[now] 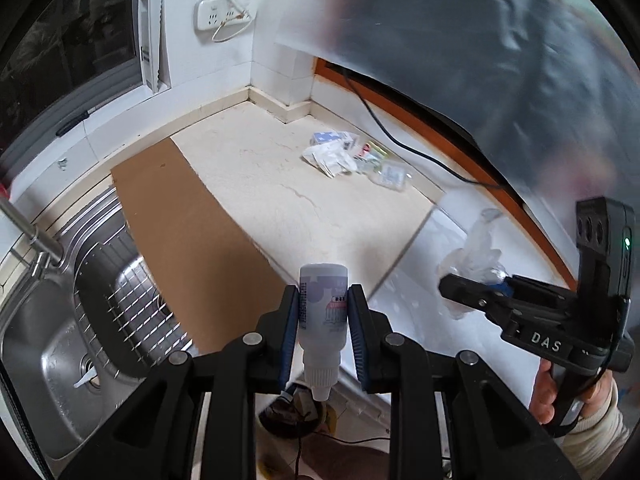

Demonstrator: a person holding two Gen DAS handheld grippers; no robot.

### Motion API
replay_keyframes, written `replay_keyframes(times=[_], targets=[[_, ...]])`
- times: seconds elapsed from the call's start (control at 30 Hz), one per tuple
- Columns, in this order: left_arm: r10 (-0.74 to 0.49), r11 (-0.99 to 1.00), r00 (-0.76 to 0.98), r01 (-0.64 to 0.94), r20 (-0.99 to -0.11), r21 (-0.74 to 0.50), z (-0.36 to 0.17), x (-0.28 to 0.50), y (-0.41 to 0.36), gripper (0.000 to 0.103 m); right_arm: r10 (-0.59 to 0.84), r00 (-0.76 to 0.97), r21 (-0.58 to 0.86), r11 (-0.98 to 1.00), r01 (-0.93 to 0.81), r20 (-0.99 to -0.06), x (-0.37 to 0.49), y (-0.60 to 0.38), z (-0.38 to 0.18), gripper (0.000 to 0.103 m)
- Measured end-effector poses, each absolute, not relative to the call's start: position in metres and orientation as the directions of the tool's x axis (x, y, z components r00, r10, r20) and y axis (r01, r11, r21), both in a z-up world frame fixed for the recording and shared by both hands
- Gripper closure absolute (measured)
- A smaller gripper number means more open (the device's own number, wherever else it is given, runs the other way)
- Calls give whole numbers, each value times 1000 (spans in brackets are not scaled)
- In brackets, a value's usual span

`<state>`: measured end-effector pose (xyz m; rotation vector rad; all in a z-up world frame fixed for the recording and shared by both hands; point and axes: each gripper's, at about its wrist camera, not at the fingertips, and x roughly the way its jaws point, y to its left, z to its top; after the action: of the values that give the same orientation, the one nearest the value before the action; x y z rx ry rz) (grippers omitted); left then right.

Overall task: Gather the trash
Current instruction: 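Carry the bottle and plastic bag down toward the floor bin, then lower both held items over the floor bin and open both grippers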

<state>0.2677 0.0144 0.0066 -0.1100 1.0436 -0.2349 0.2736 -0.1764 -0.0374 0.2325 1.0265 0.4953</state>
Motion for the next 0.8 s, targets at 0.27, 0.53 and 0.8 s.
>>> replay_keyframes(times=[0.27,0.53,0.8], targets=[[-267,961,475,195,-838,-196,22,170,30,81,543,432,480,839,-256,-720,186,-157,-24,78],[-255,957,497,251,-830,-144,12,85,40,81,534,440,513,840,-176,-722,96,-135,-45,78],[-212,954,516,293,-830,-61,-35,29,38,81,484,389,503,862,-60,-784,33,-127,-96,77]])
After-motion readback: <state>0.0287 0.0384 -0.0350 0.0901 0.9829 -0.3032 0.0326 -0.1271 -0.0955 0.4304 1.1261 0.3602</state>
